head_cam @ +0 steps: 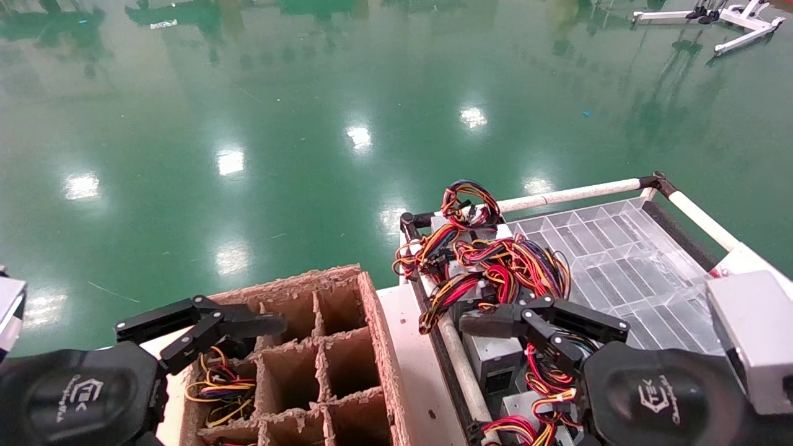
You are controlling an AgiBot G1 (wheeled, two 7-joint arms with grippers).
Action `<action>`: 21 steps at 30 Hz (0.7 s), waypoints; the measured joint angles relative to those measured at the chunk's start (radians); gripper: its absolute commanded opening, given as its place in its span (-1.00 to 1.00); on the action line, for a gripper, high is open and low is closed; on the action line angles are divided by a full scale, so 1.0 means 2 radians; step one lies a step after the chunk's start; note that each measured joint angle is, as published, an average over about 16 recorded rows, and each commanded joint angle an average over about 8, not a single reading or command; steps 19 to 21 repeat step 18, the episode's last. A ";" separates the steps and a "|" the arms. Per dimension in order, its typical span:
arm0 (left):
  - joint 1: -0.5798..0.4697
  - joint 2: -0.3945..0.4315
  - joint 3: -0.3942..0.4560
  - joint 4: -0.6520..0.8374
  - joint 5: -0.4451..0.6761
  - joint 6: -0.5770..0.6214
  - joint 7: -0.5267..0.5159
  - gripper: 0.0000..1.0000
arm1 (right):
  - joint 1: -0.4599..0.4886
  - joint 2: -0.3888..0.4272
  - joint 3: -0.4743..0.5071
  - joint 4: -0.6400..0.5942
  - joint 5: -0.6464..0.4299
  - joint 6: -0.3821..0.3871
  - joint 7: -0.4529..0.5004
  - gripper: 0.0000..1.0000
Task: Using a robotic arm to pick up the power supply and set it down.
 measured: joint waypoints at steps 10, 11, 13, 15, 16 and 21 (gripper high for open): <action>0.000 0.000 0.000 0.000 0.000 0.000 0.000 1.00 | -0.011 -0.004 0.027 0.021 -0.017 0.002 0.009 1.00; 0.000 0.000 0.000 0.000 0.000 0.000 0.000 1.00 | -0.011 -0.004 0.028 0.022 -0.017 0.002 0.009 1.00; 0.000 0.000 0.000 0.000 0.000 0.000 0.000 1.00 | -0.011 -0.004 0.027 0.021 -0.017 0.002 0.009 1.00; 0.000 0.000 0.000 0.000 0.000 0.000 0.000 1.00 | -0.010 -0.004 0.026 0.020 -0.017 0.002 0.009 1.00; 0.000 0.000 0.000 0.000 0.000 0.000 0.000 1.00 | -0.010 -0.004 0.025 0.020 -0.016 0.002 0.008 1.00; 0.000 0.000 0.000 0.000 0.000 0.000 0.000 1.00 | -0.010 -0.004 0.024 0.019 -0.016 0.002 0.008 1.00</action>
